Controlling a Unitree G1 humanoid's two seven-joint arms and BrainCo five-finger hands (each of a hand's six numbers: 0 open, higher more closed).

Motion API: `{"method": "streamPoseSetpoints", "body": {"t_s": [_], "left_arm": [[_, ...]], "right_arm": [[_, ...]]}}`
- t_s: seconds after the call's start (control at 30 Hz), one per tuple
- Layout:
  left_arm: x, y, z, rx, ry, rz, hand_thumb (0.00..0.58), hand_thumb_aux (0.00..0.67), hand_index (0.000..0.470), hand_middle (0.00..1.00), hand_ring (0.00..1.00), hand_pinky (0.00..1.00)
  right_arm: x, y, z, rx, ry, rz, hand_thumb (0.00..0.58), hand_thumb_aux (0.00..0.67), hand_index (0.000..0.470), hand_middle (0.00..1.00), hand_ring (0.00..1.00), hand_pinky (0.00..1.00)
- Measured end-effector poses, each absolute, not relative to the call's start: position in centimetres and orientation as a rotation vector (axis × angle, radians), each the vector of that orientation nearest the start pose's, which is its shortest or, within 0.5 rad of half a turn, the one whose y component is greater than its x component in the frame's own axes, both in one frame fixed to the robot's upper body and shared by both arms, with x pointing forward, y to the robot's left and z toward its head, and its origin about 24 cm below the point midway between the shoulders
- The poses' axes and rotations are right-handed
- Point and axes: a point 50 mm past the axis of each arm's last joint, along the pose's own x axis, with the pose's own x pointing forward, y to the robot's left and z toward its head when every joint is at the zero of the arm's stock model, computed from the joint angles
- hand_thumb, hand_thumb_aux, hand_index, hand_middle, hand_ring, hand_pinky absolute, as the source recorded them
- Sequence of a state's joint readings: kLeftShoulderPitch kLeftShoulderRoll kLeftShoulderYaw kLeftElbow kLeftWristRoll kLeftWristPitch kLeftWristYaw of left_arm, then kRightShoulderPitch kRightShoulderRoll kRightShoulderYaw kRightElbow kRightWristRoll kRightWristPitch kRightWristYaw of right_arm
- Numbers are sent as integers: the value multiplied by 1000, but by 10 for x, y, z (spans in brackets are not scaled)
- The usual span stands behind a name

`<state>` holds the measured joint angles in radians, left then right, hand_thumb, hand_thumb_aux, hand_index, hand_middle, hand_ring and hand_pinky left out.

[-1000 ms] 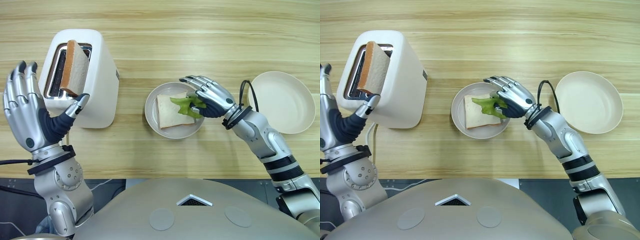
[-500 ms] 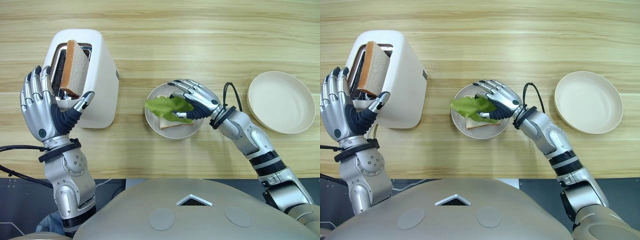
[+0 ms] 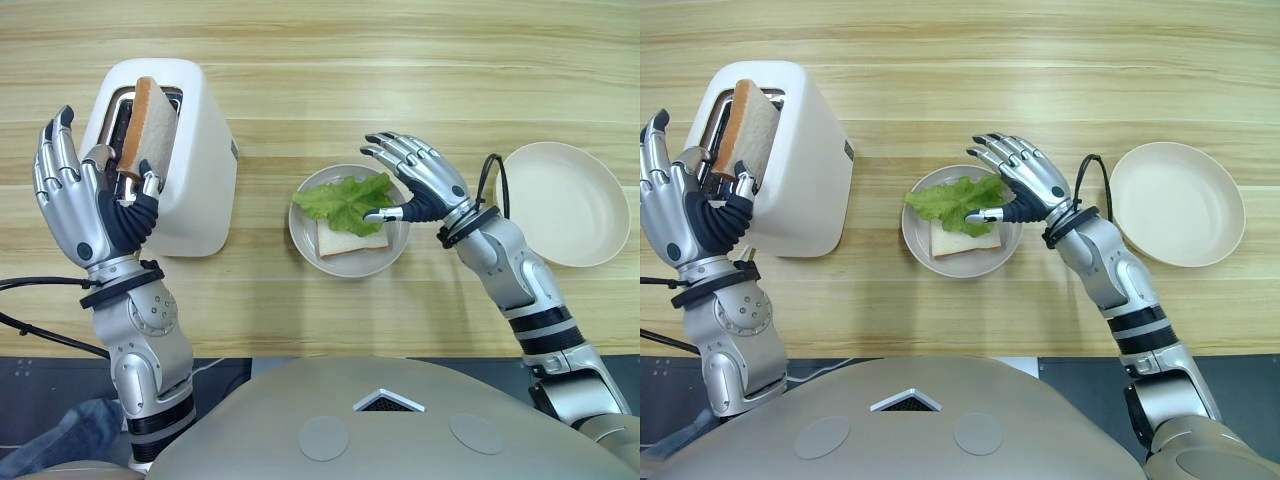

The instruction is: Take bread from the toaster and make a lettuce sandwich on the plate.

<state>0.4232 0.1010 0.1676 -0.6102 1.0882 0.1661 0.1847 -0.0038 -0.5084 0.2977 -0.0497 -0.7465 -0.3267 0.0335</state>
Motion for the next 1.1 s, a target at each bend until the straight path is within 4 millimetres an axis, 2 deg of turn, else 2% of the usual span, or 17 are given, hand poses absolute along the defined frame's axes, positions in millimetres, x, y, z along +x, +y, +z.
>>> {"method": "streamPoseSetpoints", "body": {"t_s": [0.17,0.2,0.23,0.43,0.6,0.63,0.67,0.7,0.77,0.83,0.87,0.9,0.97,1.1], "left_arm": [[163,228,105,1250,-48,546,580,670,470,0,0,0],[163,228,105,1250,-50,543,580,670,470,251,251,251],[163,228,105,1247,-49,542,580,670,470,1000,1000,1000],[163,229,109,1229,-81,553,580,670,470,1000,1000,1000],[156,225,134,1198,-235,613,580,670,470,1000,1000,1000],[154,224,139,1196,-269,629,580,670,470,1000,1000,1000],[152,224,146,1192,-307,649,580,670,470,1000,1000,1000],[151,223,151,1188,-335,663,580,670,470,1000,1000,1000],[146,222,167,1167,-430,713,580,670,470,1000,1000,1000],[141,220,179,1146,-499,743,580,670,470,1000,1000,1000],[139,219,186,1124,-540,757,580,670,470,1000,1000,1000],[138,218,190,1107,-565,763,580,670,470,1000,1000,1000],[135,215,199,1055,-625,776,580,670,470,1000,1000,1000],[135,210,203,950,-666,748,580,670,470,1000,1000,1000]], "right_arm": [[232,-152,49,-1249,-337,529,0,0,0,0,0,0],[233,-154,43,-1270,-323,531,0,0,0,0,0,0],[234,-155,39,-1286,-314,536,0,0,0,0,0,0],[242,-155,28,-1344,-310,552,0,0,0,0,0,0],[243,-160,20,-1398,-294,568,0,0,0,0,0,0],[243,-161,19,-1399,-292,565,198,126,88,0,0,0],[243,-161,19,-1401,-293,563,390,286,201,0,0,0],[244,-160,19,-1404,-300,563,441,342,240,0,0,0],[245,-159,20,-1401,-322,557,512,441,310,0,0,0],[246,-158,21,-1400,-335,545,535,483,339,0,0,0],[247,-159,21,-1399,-341,539,572,594,417,0,0,0],[247,-159,21,-1399,-345,533,580,670,470,0,0,0],[248,-160,19,-1399,-353,525,580,670,470,0,0,0],[247,-158,15,-1407,-380,533,580,670,470,0,0,0]]}}
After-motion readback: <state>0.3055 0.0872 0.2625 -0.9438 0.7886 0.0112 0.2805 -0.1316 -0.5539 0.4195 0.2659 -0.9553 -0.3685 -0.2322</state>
